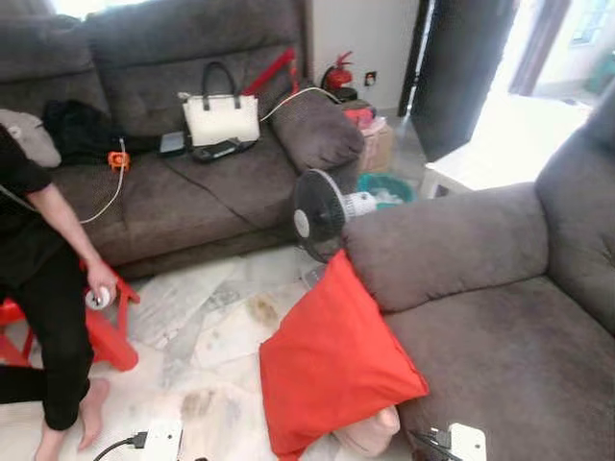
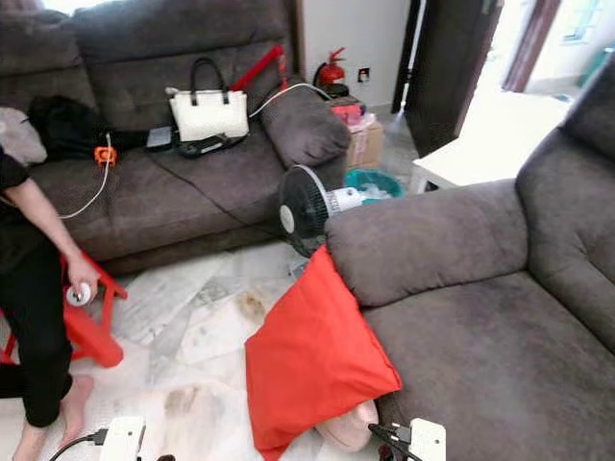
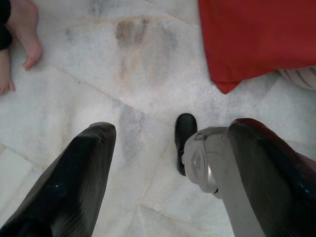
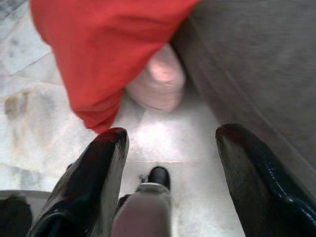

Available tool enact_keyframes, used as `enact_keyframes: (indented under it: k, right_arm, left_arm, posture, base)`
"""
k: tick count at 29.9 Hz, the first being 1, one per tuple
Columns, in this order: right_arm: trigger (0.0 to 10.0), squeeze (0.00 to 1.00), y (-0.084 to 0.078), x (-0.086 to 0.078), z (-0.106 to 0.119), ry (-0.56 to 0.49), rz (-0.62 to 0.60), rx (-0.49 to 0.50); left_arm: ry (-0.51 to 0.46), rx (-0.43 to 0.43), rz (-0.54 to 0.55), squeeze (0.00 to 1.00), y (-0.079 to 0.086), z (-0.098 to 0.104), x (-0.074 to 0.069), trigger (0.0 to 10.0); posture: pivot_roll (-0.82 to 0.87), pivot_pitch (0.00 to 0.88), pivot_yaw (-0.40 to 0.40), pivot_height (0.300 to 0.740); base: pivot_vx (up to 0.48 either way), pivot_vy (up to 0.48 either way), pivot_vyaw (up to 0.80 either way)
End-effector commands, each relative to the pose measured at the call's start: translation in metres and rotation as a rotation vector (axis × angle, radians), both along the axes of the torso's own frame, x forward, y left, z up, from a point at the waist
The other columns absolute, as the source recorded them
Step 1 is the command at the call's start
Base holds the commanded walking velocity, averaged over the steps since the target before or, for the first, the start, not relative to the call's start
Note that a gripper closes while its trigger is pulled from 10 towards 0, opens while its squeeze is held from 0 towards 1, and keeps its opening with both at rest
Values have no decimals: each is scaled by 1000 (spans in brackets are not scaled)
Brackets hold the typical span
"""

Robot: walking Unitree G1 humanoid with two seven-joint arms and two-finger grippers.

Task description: Move the pillow to the sofa from floor

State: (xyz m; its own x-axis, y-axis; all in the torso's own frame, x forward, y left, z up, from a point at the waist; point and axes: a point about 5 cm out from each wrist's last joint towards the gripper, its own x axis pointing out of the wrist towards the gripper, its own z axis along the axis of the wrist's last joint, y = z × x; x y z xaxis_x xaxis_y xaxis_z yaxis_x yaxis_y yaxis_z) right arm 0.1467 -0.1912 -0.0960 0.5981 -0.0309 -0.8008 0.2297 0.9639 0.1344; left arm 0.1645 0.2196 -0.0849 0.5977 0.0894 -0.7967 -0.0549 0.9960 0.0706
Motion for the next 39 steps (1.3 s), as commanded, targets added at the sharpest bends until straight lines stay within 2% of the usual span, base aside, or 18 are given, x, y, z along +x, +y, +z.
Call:
enact_keyframes:
  k: [1, 5, 8, 13, 14, 15, 17, 18, 20, 21, 22, 24, 28, 30, 31, 32, 36, 39]
  right_arm:
    - [10000, 0, 0, 2, 1, -11, -14, 0]
    - [10000, 0, 0, 5, 3, -49, -34, -11]
    - [10000, 0, -1, 11, 8, -136, -66, -20]
    - [10000, 0, -3, 18, 15, -221, -90, -36]
    - [10000, 0, -3, 20, 16, -237, -96, -35]
    - [10000, 0, -3, 21, 17, -248, -101, -33]
    - [10000, 0, -4, 24, 20, -290, -136, -30]
    - [10000, 0, -4, 24, 20, -290, -136, -30]
    - [10000, 0, -22, 61, 49, -483, -147, -86]
    - [10000, 0, -29, 82, 72, -623, -157, -109]
    - [10000, 0, -29, 86, 77, -658, -165, -105]
    - [10000, 0, -28, 89, 80, -680, -161, -108]
    - [10000, 0, -24, 101, 95, -776, -165, -127]
    - [10000, 0, -24, 102, 97, -785, -168, -131]
    - [10000, 0, -27, 102, 104, -838, -191, -159]
    - [10000, 0, -29, 96, 113, -905, -204, -185]
    - [10000, 0, -28, 85, 122, -966, -190, -200]
    - [10000, 0, -23, 74, 129, -998, -136, -244]
  left_arm:
    - [-13, 21, 8, 0, 4, 1, -1, 10000]
    - [-50, 39, 34, 0, 6, 3, 1, 10000]
    - [-135, 67, 56, 0, 8, 9, 7, 10000]
    - [-211, 98, 53, 0, 8, 15, 14, 10000]
    - [-279, 102, 48, 0, 13, 28, 36, 10000]
    - [-329, 105, 44, 0, 15, 39, 53, 10000]
    - [-508, 176, 11, 0, 23, 77, 97, 10000]
    - [-508, 176, 11, 0, 23, 77, 97, 10000]
    - [-601, 209, -14, 0, 24, 95, 112, 10000]
    - [-694, 221, -41, 0, 21, 112, 124, 10000]
    - [-732, 222, -53, 0, 19, 118, 129, 10000]
    - [-755, 223, -63, 0, 18, 122, 131, 10000]
    - [-864, 215, -118, 0, 10, 142, 143, 10000]
    - [-880, 215, -128, 0, 9, 145, 144, 10000]
    - [-969, 230, -169, 0, 3, 159, 147, 10000]
    - [-1055, 236, -208, 0, -4, 172, 146, 10000]
    - [-1122, 241, -229, 0, -9, 185, 141, 10000]
    - [-1167, 232, -230, 0, -11, 195, 136, 10000]
  posture:
    - [38, 0, -1, 740]
    - [33, 0, 7, 740]
    - [33, 0, 11, 740]
    - [29, 0, 11, 740]
    - [33, 0, 10, 740]
    - [34, 0, 10, 740]
    - [40, 0, 14, 740]
    - [40, 0, 14, 740]
    - [43, 0, 16, 740]
    - [46, 0, 18, 740]
    - [47, 0, 18, 740]
    - [52, 0, 20, 740]
    - [61, 0, 35, 740]
    - [61, 0, 35, 740]
    - [78, 0, 43, 740]
    - [81, 0, 44, 740]
    - [85, 0, 45, 740]
    - [86, 0, 46, 740]
  base:
    - [0, 0, 0]
    - [0, 0, 0]
    - [0, 0, 0]
    - [0, 0, 0]
    - [0, 0, 0]
    - [0, 0, 0]
    - [0, 0, 0]
    - [0, 0, 0]
    - [0, 0, 0]
    - [0, 0, 0]
    - [0, 0, 0]
    - [0, 0, 0]
    - [0, 0, 0]
    - [0, 0, 0]
    - [0, 0, 0]
    - [0, 0, 0]
    - [0, 0, 0]
    - [0, 0, 0]
